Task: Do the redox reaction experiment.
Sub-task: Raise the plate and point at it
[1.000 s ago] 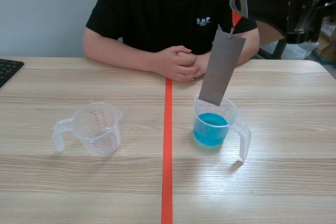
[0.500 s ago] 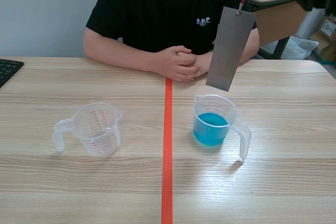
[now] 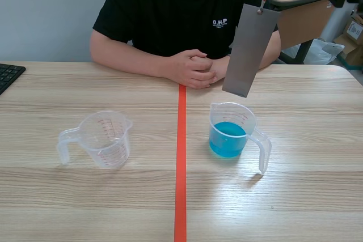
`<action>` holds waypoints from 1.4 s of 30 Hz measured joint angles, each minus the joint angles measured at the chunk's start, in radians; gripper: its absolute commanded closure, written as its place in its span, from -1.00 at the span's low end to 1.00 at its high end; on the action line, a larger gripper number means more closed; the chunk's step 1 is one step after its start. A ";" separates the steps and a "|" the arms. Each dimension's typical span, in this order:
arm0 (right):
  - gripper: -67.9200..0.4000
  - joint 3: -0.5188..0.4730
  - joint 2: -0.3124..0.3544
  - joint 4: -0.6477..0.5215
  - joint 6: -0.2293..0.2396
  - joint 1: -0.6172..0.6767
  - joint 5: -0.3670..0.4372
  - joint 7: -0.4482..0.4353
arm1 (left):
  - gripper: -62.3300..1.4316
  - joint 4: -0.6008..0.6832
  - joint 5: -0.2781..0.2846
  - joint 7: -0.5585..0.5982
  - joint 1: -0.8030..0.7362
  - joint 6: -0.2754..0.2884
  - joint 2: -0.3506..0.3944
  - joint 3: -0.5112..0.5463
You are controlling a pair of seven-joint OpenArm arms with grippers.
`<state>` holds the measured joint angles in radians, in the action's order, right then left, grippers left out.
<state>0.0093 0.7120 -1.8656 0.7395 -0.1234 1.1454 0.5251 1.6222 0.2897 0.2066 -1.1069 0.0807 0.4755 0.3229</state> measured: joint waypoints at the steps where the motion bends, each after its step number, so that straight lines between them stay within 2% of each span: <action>1: 0.94 0.000 0.000 0.000 0.000 0.000 0.000 0.000 | 0.82 0.000 0.000 0.000 0.013 0.000 0.026 0.000; 6: 0.94 0.000 0.000 0.000 0.000 0.000 0.000 0.000 | 0.82 0.000 0.000 0.000 0.140 0.042 0.165 -0.021; 11: 0.94 0.000 0.000 0.000 0.000 0.000 0.000 0.000 | 0.82 0.000 0.000 0.000 0.306 0.082 0.299 -0.093; 17: 0.94 0.000 0.000 0.000 0.000 0.000 0.000 0.000 | 0.82 0.000 -0.003 0.000 0.541 0.131 0.401 -0.294; 19: 0.94 0.000 0.000 0.000 0.000 0.000 0.000 0.000 | 0.82 0.000 -0.034 -0.004 0.620 0.132 0.408 -0.381; 21: 0.94 0.000 0.000 0.000 0.000 0.000 0.000 0.000 | 0.82 0.000 -0.054 -0.040 0.699 0.133 0.405 -0.466; 26: 0.94 0.000 0.000 0.000 0.000 0.000 0.000 0.000 | 0.82 0.000 -0.062 -0.077 0.894 0.133 0.367 -0.637; 29: 0.94 0.000 0.000 0.000 0.000 0.000 0.000 0.000 | 0.82 0.000 -0.115 -0.103 0.997 0.132 0.315 -0.694; 31: 0.94 0.000 0.000 0.000 0.000 0.000 0.000 0.000 | 0.82 -0.007 -0.131 -0.113 1.056 0.140 0.281 -0.736; 35: 0.94 0.000 0.000 0.000 0.000 0.000 0.000 0.000 | 0.82 -0.073 -0.175 -0.114 1.154 0.157 0.207 -0.824; 37: 0.94 0.000 0.000 0.000 0.000 0.000 0.000 0.000 | 0.82 -0.119 -0.216 -0.124 1.195 0.157 0.165 -0.857; 42: 0.94 0.000 0.000 0.000 0.000 0.000 0.000 0.000 | 0.82 -0.241 -0.271 -0.121 1.286 0.169 0.064 -0.902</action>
<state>0.0093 0.7120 -1.8656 0.7399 -0.1234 1.1458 0.5251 1.3808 0.0189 0.0853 0.1787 0.2497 0.5392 -0.5789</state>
